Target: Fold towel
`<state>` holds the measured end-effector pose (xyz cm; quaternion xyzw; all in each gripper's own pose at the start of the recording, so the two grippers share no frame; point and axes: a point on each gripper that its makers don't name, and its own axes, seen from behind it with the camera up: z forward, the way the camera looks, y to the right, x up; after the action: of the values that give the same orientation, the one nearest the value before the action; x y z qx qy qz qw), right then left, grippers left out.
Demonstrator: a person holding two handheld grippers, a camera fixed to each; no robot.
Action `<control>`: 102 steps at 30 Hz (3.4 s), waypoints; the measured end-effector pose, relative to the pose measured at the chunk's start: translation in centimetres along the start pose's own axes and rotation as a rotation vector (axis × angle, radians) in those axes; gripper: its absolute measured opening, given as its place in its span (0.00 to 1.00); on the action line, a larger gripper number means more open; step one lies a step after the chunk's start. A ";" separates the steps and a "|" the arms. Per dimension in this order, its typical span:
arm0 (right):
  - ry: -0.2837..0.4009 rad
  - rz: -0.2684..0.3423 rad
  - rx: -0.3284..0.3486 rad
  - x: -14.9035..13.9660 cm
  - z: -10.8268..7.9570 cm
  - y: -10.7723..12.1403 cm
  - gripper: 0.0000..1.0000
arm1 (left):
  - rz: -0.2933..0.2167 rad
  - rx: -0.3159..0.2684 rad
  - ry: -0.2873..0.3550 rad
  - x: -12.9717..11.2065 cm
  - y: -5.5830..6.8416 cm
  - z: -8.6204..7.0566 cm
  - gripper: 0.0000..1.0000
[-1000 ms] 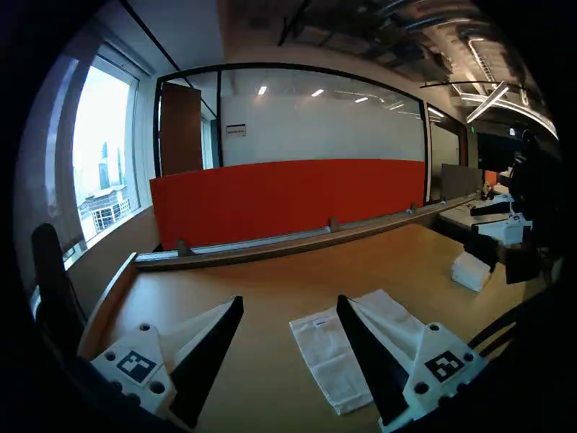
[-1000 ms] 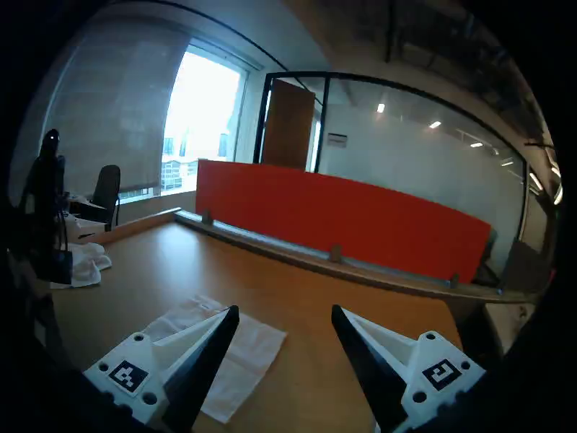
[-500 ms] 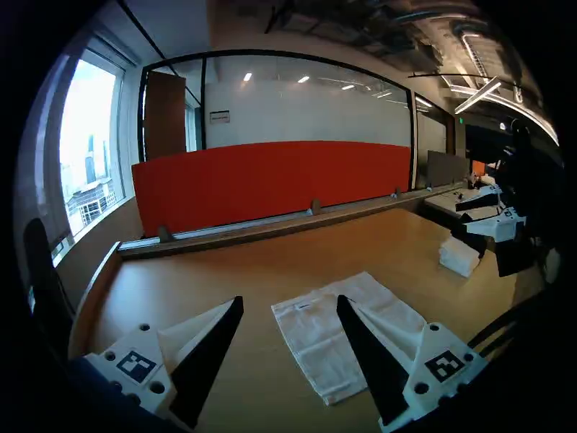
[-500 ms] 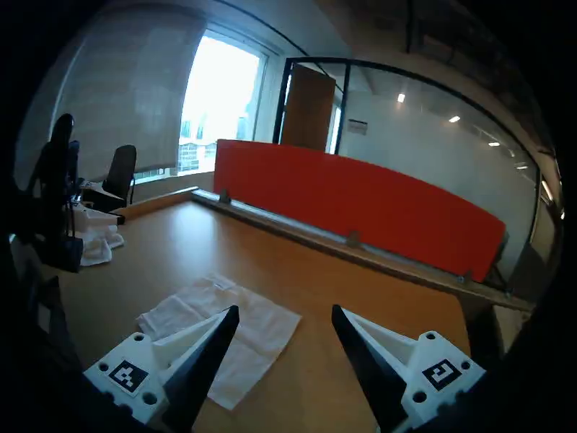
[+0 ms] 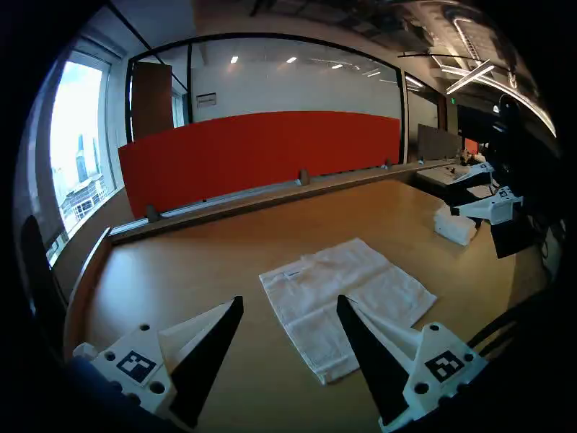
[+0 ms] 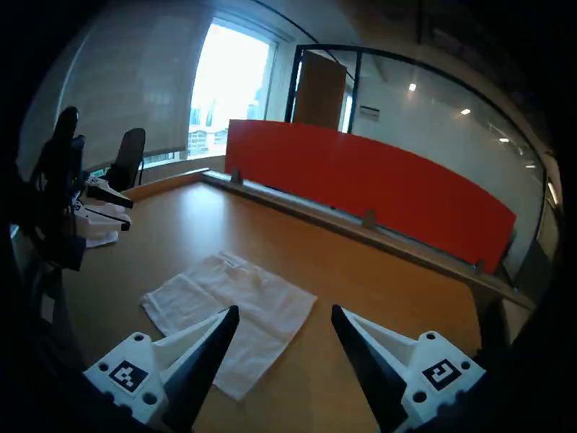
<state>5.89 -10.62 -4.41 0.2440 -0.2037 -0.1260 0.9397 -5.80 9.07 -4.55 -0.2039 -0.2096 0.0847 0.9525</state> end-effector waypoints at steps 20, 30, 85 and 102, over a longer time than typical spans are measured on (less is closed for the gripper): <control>-0.135 -0.025 0.072 -7.6 2.5 -3.3 1.00 | 0.027 -0.087 -0.149 -7.5 3.0 2.9 0.96; -0.212 -0.032 0.111 -11.6 3.4 -4.9 0.99 | 0.037 -0.137 -0.231 -10.9 4.4 3.8 0.96; -0.411 -0.039 0.281 -19.2 4.1 -7.7 0.68 | 0.093 -0.212 -0.469 -17.4 6.6 5.5 0.81; -0.412 -0.045 0.279 -19.2 3.9 -7.5 0.20 | 0.097 -0.210 -0.482 -17.3 6.7 5.4 0.53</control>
<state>-13.86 -12.13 -11.32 0.3450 -0.4007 -0.1646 0.8327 -24.16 12.80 -9.20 -0.2853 -0.4280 0.1540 0.8436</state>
